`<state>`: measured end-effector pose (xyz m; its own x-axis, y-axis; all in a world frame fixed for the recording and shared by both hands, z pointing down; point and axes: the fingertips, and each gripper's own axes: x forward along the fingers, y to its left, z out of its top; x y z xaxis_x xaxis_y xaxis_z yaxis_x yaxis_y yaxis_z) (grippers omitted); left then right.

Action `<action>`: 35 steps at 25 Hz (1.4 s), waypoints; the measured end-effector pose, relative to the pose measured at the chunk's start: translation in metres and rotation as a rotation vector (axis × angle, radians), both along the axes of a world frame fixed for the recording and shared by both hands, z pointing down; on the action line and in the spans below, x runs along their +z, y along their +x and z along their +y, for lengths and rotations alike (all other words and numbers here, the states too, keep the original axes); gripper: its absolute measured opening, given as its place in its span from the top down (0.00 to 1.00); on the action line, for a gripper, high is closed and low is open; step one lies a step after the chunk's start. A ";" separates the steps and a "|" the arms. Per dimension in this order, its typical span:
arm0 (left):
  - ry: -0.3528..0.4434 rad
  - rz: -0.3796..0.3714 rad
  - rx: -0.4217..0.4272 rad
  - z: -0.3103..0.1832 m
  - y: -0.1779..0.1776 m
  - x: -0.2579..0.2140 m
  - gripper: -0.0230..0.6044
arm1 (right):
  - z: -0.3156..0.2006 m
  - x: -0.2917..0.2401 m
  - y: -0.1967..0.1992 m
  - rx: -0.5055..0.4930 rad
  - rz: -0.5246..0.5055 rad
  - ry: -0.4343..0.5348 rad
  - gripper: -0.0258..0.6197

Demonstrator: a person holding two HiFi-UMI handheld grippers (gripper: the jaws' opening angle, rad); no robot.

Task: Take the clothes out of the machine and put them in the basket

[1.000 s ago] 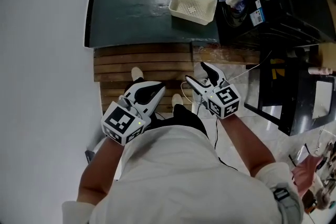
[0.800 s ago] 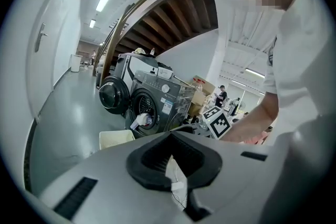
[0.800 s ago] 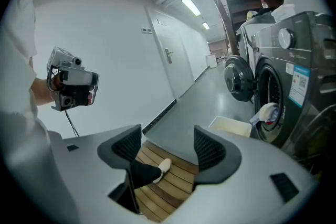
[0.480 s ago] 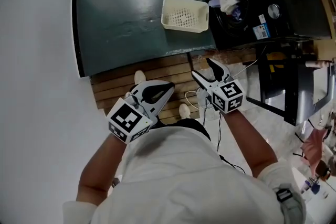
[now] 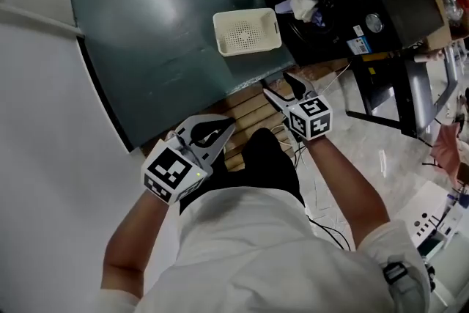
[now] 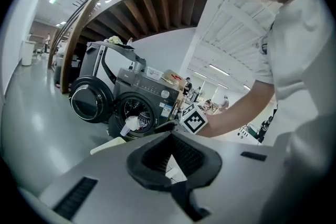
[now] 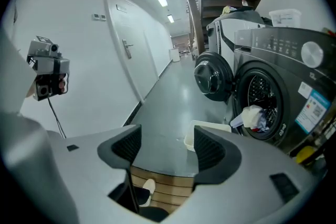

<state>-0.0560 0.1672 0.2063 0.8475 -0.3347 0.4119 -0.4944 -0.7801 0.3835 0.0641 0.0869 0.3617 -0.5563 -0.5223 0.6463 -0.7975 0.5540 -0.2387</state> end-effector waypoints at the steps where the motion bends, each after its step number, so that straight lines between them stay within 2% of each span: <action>1: -0.002 0.002 0.015 -0.008 0.000 -0.002 0.97 | -0.009 0.000 0.002 0.020 0.009 0.001 0.47; 9: -0.037 0.060 0.145 -0.068 0.046 0.000 0.97 | -0.108 0.030 0.059 0.207 0.081 0.030 0.47; 19: -0.103 0.056 0.261 -0.153 0.108 0.079 0.97 | -0.222 0.139 0.152 0.491 0.130 -0.011 0.41; 26: -0.123 0.085 0.310 -0.192 0.148 0.119 0.97 | -0.284 0.201 0.202 0.590 0.163 -0.022 0.31; 29: -0.158 0.107 0.319 -0.200 0.156 0.134 0.97 | -0.304 0.220 0.222 0.650 0.176 -0.027 0.28; 35: -0.175 0.092 0.369 -0.214 0.165 0.153 0.97 | -0.340 0.247 0.253 0.715 0.211 -0.048 0.24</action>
<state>0.1094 -0.0464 0.3596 0.9335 0.0669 0.3522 -0.1510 -0.8177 0.5555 0.3173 -0.2531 0.6090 0.0470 -0.6784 0.7332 -0.9909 -0.1242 -0.0514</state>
